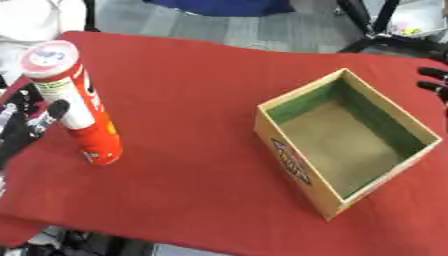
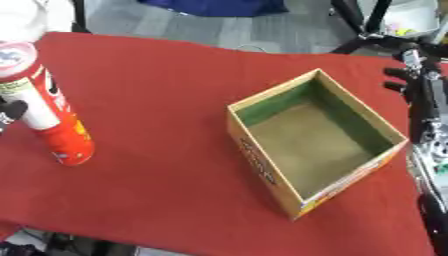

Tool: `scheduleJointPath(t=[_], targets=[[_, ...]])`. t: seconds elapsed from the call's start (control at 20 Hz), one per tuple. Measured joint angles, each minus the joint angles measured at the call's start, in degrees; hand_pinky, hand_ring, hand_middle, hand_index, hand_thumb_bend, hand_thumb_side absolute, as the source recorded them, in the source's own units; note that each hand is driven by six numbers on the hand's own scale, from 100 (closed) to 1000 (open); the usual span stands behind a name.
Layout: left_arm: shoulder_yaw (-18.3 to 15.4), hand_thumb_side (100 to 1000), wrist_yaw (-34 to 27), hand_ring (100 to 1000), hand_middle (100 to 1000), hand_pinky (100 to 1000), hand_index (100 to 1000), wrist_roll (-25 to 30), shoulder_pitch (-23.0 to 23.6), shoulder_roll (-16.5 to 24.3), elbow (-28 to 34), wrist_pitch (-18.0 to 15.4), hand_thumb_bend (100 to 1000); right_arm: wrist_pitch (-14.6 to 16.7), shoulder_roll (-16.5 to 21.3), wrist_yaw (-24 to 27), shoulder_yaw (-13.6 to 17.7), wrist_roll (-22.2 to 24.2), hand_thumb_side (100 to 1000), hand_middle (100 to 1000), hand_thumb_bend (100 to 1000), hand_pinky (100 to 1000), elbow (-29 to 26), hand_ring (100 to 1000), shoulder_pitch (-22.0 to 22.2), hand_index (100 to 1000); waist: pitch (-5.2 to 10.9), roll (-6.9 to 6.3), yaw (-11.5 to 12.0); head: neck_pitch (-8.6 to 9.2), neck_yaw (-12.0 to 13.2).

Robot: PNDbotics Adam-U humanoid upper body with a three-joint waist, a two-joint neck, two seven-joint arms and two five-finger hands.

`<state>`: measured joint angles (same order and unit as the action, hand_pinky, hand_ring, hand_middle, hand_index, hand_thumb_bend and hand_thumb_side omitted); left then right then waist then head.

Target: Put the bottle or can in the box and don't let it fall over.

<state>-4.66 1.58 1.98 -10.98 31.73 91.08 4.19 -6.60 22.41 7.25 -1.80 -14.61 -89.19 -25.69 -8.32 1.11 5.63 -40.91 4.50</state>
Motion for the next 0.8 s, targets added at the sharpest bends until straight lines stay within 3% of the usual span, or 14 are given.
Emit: scheduleJointPath(t=[0.8], targets=[[0.9, 795, -0.3, 980, 859, 1000, 957, 1.6, -1.3, -0.2, -1.3, -0.6, 813, -0.3, 0.0, -0.2, 0.0, 0.3, 915, 861, 100, 788, 0.0, 813, -0.1, 918, -0.38, 0.11, -0.1, 0.22, 0.5]])
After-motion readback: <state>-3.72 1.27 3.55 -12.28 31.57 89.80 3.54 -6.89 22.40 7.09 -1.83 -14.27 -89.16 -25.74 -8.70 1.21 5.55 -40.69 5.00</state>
